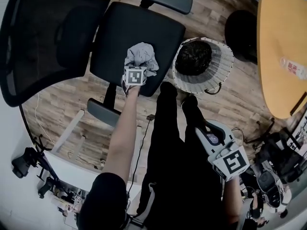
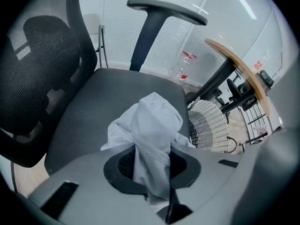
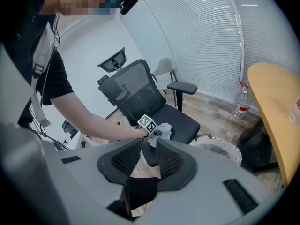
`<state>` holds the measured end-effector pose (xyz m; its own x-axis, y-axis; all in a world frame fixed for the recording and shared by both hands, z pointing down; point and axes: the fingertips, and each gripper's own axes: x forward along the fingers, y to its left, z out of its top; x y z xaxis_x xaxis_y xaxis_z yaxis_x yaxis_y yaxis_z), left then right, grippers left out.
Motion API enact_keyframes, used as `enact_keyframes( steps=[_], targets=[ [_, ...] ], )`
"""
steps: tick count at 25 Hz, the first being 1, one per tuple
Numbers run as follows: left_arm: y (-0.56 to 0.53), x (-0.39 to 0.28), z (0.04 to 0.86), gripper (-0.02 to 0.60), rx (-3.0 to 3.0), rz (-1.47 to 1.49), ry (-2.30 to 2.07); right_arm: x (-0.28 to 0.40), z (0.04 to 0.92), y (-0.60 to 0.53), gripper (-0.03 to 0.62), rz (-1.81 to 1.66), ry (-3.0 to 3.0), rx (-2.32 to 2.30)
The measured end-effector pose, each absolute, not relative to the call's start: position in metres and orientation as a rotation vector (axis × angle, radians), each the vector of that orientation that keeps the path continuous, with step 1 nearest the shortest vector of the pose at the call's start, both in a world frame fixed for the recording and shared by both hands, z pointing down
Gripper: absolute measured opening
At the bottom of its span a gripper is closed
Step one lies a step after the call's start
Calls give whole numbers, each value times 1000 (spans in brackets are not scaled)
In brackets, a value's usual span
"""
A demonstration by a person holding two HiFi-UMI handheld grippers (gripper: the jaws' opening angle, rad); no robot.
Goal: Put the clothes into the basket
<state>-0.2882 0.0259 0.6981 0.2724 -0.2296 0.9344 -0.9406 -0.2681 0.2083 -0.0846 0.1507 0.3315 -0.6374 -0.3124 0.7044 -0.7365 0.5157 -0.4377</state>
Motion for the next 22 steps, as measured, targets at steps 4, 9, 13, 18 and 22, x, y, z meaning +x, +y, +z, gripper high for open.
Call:
enact_keyframes(
  steps=[4, 9, 13, 18, 22],
  targets=[
    [38, -288, 669, 88, 1690, 1032, -1088, -79, 314, 154, 104, 950, -2237, 832],
    [46, -290, 624, 89, 1692, 1006, -1120, -75, 287, 148, 94, 870, -2304, 868],
    [60, -285, 590, 88, 1754, 1032, -1074, -67, 264, 143, 87, 799, -2347, 931],
    [62, -277, 541, 89, 1862, 1011, -1074, -52, 250, 135, 84, 751, -2390, 1013],
    [65, -267, 496, 87, 1948, 928, -1086, -37, 243, 131, 84, 758, -2426, 1098]
  ],
)
